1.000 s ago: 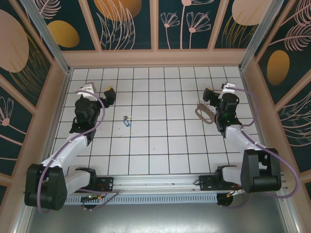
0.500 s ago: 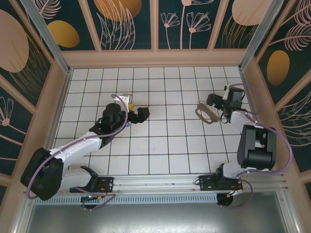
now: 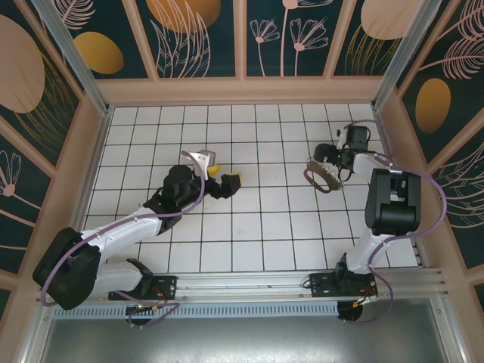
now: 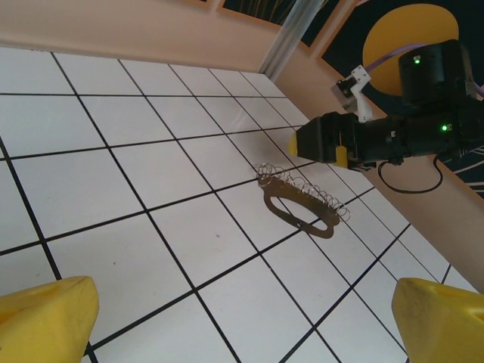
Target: Put the keys on the keyring
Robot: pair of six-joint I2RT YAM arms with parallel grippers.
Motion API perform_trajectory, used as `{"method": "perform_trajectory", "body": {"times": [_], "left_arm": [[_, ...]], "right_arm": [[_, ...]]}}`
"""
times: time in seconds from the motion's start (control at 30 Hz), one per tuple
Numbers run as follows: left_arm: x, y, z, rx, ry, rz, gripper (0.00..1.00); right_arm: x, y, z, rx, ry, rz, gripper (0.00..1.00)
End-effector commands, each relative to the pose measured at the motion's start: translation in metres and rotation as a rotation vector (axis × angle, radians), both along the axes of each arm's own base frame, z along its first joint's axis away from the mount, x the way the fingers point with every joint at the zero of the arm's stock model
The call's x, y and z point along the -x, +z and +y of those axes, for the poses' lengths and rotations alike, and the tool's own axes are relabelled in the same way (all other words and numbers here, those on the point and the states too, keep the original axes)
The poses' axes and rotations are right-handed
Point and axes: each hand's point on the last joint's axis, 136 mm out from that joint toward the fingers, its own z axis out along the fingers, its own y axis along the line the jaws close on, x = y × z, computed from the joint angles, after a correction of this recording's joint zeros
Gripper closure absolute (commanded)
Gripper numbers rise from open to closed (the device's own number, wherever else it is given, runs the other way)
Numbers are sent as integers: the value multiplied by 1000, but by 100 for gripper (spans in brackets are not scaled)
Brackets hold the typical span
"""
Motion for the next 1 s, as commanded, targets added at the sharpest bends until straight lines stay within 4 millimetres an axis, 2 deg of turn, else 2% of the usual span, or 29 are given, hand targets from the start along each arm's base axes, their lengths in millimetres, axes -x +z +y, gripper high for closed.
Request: {"method": "perform_trajectory", "body": {"times": [0.0,0.17,0.4,0.6,0.77,0.97], "left_arm": [[3,8,-8,2,-50,-55,1],[3,12,-11,16,-63,-59,1],[2,3,-16,18,-80,-37,1],[0,10,-17,12,-81,-59,1],[1,7,-13,-9,-69,-59,1],[0,-3,-8,-49,-48,-34,1]], "right_arm": [[11,-15,13,-19,57,80,9],[22,-23,19,14,72,113,18],[43,-28,21,29,78,140,19],[52,-34,30,23,95,161,19],[61,-35,68,21,164,170,21],[79,-34,129,-54,261,166,22]]}}
